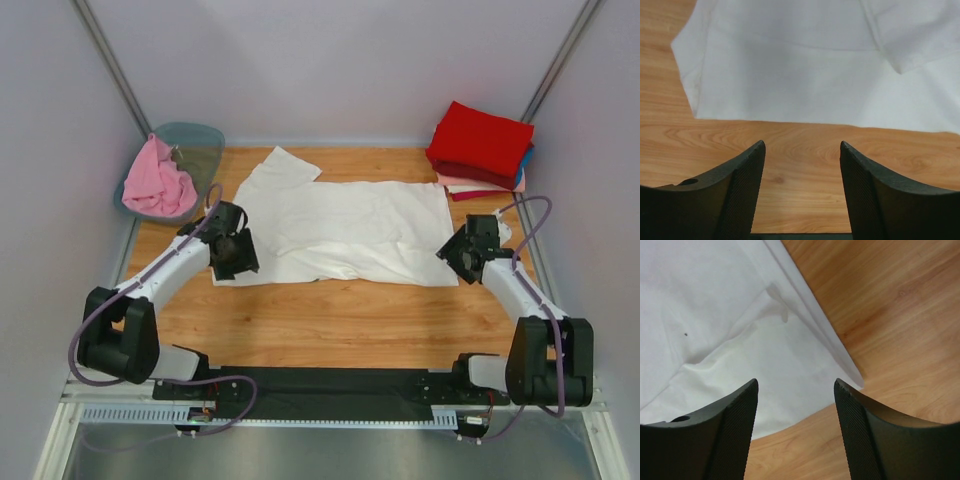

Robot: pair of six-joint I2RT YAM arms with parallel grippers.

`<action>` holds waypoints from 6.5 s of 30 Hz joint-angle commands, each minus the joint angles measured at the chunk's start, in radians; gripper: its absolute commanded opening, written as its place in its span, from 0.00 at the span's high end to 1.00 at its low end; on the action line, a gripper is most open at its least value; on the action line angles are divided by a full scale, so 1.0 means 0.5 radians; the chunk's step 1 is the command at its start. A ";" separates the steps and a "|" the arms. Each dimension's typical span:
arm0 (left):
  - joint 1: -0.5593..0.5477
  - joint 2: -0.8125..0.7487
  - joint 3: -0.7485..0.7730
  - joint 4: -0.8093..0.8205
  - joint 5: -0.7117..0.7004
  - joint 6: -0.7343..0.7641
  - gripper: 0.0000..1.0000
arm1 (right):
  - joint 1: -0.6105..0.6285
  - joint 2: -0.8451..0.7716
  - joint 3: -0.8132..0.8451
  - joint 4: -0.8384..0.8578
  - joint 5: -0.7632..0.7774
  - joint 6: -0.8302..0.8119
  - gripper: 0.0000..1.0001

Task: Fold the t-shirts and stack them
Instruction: Fold the tshirt

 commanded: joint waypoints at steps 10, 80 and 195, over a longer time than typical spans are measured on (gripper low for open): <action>0.175 0.041 -0.394 0.492 -0.236 -0.239 0.25 | -0.130 0.062 -0.205 0.106 -0.082 -0.033 0.36; -0.006 -0.438 -0.590 0.673 -0.086 -0.187 0.88 | 1.047 0.003 0.563 -0.127 -0.355 -0.223 0.55; 0.169 2.633 2.986 -0.081 0.528 0.583 0.52 | 0.824 -0.107 0.568 -0.550 -0.542 -0.561 0.00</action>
